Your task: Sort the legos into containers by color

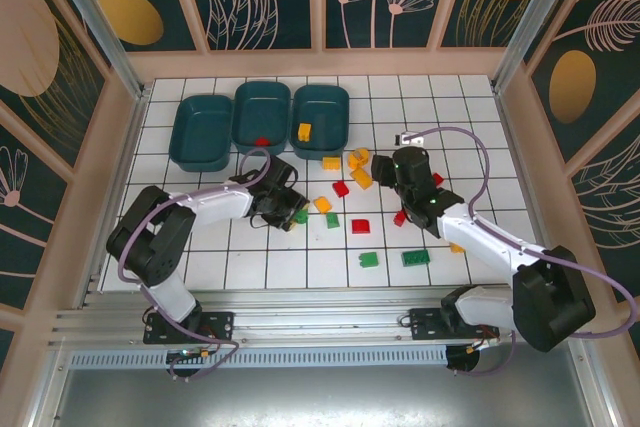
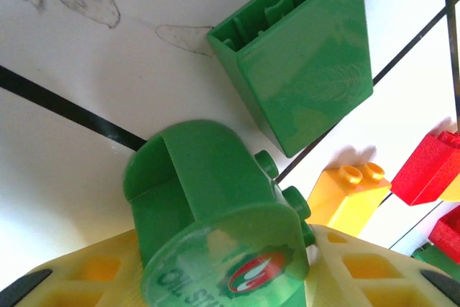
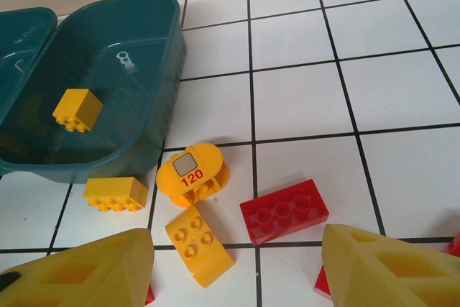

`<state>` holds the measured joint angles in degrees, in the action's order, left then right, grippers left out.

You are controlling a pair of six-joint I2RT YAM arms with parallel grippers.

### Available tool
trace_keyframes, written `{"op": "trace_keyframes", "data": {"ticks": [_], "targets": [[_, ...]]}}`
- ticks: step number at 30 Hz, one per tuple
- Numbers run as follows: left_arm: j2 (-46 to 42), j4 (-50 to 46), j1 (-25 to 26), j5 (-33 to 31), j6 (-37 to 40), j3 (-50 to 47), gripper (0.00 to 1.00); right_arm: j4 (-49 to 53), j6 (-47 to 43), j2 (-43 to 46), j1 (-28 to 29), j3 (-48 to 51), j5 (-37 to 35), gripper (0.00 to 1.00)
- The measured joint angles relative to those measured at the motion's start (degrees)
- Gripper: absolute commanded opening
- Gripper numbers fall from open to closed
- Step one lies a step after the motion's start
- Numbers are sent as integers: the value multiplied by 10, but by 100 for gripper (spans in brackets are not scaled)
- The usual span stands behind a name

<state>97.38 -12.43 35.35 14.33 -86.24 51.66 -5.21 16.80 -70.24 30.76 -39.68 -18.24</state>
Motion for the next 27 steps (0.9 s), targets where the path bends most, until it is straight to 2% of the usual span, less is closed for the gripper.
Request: {"op": "trace_keyframes", "data": {"ticks": [6,12,16,23,27], "targets": [[-49,-9,0,0,7,-12,29,0,0,0,0,0,-2,63],[-91,-20,2,-13,23,-3,30,-2,0,0,0,0,-1,63],[-93,-31,-14,-29,54,19,24,-2,0,0,0,0,2,63],[-91,-63,-130,-51,139,82,25,-16,1,-26,0,0,3,63],[-91,-76,-203,-92,180,129,27,-21,1,-69,5,-9,3,63]]}}
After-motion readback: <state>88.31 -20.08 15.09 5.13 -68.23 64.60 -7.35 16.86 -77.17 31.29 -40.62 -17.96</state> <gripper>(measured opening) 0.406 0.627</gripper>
